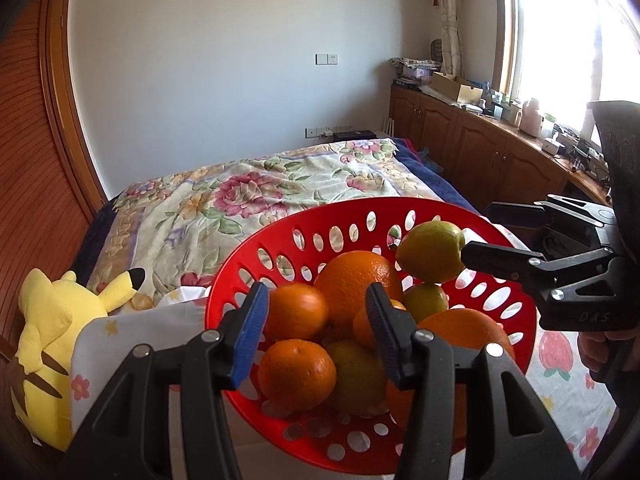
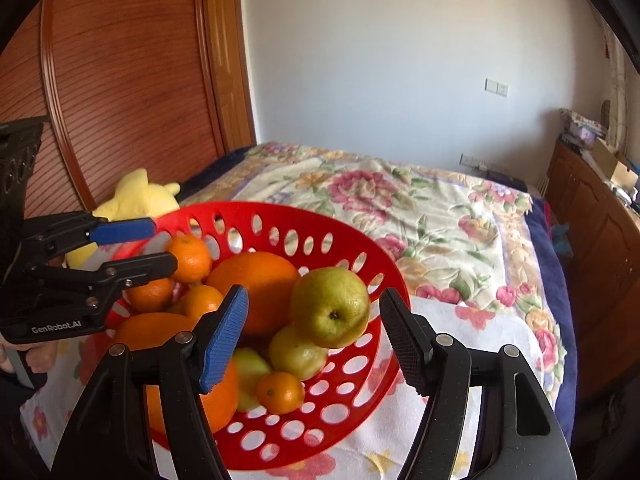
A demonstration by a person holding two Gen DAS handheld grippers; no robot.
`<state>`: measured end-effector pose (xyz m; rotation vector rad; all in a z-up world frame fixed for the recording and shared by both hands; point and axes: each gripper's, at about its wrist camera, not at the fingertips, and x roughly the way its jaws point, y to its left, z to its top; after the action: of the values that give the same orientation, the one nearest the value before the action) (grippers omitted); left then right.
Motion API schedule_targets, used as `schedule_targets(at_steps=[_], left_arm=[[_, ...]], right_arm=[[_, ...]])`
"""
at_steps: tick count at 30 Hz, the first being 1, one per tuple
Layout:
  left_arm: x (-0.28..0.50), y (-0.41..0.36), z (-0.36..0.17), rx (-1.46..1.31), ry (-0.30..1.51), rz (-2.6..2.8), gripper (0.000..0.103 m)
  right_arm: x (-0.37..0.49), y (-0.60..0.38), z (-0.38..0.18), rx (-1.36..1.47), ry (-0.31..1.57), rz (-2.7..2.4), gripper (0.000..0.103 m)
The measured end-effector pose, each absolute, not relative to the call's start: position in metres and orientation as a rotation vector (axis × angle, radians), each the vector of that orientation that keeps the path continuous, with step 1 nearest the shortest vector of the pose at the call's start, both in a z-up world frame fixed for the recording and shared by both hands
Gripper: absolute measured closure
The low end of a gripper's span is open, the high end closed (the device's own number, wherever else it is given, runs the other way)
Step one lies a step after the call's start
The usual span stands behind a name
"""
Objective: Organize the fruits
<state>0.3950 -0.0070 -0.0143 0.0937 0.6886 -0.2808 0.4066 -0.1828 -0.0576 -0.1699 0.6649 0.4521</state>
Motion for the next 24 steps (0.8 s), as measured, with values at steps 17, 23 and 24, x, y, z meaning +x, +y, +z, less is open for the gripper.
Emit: schedule_targets(at_steps=[17,23,24], left_arm=[[0.283,-0.009,0.05,0.102,0.533,-0.255,0.046],[0.234,-0.006,0.066,0.104,0.475,-0.237,0.035],[0.227,-0.006,0.068,0.103,0.466,-0.235,0.032]], right_arm=[[0.302,-0.181,-0.008,-0.12,0.507,0.42,0.033],[0.252,-0.177,0.007,-0.128,0.421,0.379,0.032],[0.245,-0.177,0.009,-0.121,0.412,0.374,0.032]])
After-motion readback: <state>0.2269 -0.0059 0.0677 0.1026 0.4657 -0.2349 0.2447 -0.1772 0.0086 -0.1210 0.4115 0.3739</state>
